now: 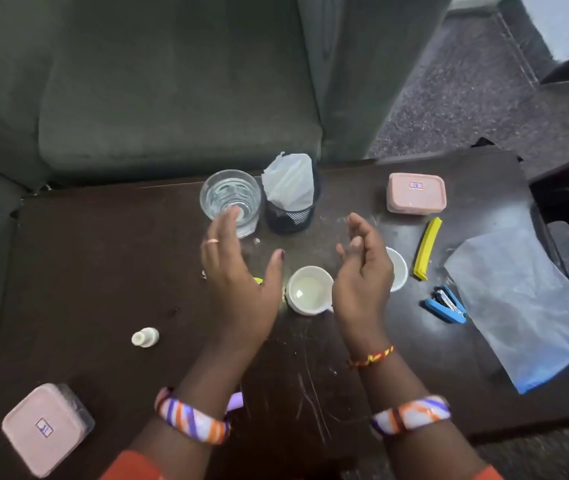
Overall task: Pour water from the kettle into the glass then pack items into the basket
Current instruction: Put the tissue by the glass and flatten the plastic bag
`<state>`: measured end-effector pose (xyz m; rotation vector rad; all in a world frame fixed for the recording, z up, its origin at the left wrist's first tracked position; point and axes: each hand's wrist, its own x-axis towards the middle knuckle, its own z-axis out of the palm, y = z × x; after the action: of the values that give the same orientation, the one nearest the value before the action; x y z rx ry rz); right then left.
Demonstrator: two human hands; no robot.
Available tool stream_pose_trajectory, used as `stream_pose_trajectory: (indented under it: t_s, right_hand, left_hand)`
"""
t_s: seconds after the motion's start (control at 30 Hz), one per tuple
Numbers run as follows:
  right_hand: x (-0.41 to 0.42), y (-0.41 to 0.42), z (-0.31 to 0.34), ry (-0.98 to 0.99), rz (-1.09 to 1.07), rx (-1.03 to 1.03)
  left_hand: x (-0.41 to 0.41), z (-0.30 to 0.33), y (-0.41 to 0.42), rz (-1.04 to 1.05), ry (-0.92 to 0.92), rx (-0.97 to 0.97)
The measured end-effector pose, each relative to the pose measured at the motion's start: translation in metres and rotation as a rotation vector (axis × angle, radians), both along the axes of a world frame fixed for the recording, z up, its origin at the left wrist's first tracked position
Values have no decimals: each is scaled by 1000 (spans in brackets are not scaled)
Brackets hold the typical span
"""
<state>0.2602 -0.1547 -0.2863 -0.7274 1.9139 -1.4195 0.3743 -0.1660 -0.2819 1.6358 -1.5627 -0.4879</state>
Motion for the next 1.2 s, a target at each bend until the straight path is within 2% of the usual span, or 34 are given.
stream_pose_trajectory:
  t_s: [0.13, 0.27, 0.4, 0.5, 0.6, 0.7, 0.83, 0.9, 1.03, 1.1, 1.2]
  right_hand:
    - [-18, 45, -3, 118, -64, -48]
    - [-71, 91, -11, 325, -209, -34]
    - [-150, 144, -34, 551, -436, 190]
    - [-208, 169, -47, 396, -609, 237]
    - [-268, 183, -54, 231, -664, 217]
    - [-321, 187, -56, 80, -533, 234]
    - [-374, 175, -62, 137, -181, 322]
    - [-392, 167, -64, 151, -37, 304]
    - [-405, 153, -62, 205, 229, 221]
    - [-409, 152, -58, 261, 250, 224]
    - [-414, 153, -54, 329, 157, 217]
  left_hand:
    - [-27, 1, 39, -184, 20, -9]
    - [-58, 1, 63, -390, -26, 29]
    - [-100, -5, 88, -681, -125, 138]
    - [-147, -13, 106, -916, -308, 181]
    - [-198, -28, 110, -1105, -508, 398]
    - [-246, -42, 107, -1174, -678, 323]
    - [-281, -54, 106, -1075, -699, 259]
    - [-287, -62, 107, -956, -590, 251]
    - [-288, -70, 111, -844, -394, 391]
    - [-285, -70, 104, -838, -352, 456]
    - [-281, -63, 90, -818, -278, 539]
